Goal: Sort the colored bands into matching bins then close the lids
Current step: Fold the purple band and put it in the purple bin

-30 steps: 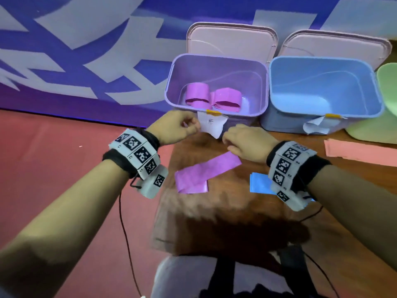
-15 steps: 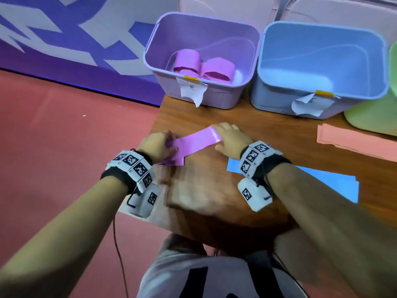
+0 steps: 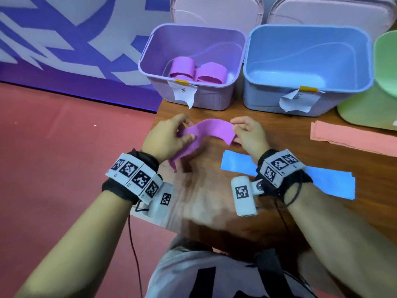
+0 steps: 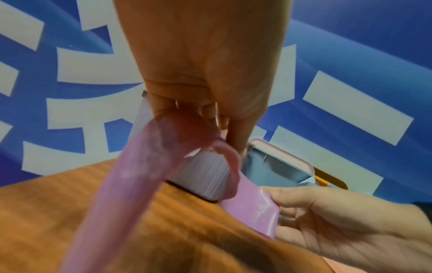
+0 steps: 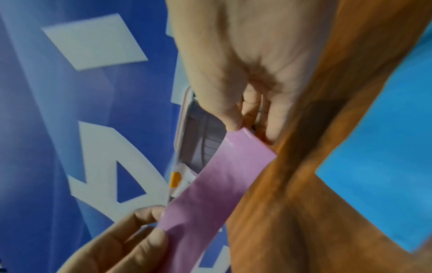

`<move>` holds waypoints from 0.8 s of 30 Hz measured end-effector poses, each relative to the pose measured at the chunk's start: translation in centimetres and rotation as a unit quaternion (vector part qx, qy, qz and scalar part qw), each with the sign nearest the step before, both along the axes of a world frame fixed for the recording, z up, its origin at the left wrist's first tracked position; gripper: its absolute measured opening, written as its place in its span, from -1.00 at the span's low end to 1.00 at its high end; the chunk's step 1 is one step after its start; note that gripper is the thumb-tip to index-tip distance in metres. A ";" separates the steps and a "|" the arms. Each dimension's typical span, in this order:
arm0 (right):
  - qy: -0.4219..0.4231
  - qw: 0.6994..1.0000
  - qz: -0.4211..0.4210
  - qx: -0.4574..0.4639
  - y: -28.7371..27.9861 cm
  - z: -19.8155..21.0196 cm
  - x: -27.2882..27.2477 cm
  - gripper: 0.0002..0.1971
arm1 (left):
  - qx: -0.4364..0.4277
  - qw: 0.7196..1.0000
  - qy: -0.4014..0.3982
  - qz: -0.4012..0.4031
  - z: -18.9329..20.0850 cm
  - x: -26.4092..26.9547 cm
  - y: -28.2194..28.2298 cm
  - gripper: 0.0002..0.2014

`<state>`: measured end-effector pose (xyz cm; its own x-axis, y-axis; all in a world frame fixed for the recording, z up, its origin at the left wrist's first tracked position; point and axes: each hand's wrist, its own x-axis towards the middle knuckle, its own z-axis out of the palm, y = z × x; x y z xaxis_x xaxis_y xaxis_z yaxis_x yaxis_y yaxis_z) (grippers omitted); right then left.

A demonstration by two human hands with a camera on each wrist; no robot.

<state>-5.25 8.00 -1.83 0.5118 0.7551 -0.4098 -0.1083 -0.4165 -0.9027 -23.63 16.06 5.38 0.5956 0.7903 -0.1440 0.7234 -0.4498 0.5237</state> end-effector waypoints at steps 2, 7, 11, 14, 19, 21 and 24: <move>-0.024 0.999 -0.017 0.014 -0.3 1.5 0.8 -0.70 | 0.026 1.000 -0.011 0.012 1.0 0.5 -0.2 -0.78; -0.109 0.985 -0.073 0.110 -1.4 6.2 2.3 -0.79 | 0.080 0.996 0.003 0.044 3.4 1.9 -0.3 -0.80; -0.230 0.948 -0.046 0.213 -2.2 10.8 3.2 -0.79 | 0.072 0.997 0.013 0.040 4.5 2.6 -0.6 -0.63; -0.310 0.916 -0.014 0.255 -3.0 13.8 3.6 -0.77 | 0.036 0.999 -0.025 0.012 5.1 3.3 -1.0 -0.69; -0.363 0.892 0.001 0.268 -4.1 17.5 4.9 -0.76 | -0.078 0.991 -0.103 -0.035 6.1 5.0 -1.3 -0.65; -0.343 0.902 -0.013 0.263 -4.5 18.2 5.8 -0.76 | -0.137 0.978 -0.155 -0.032 6.9 5.7 -1.5 -0.65; -0.298 0.915 -0.038 0.268 -5.2 19.0 6.9 -0.75 | -0.195 0.959 -0.206 -0.016 7.9 6.6 -1.8 -0.70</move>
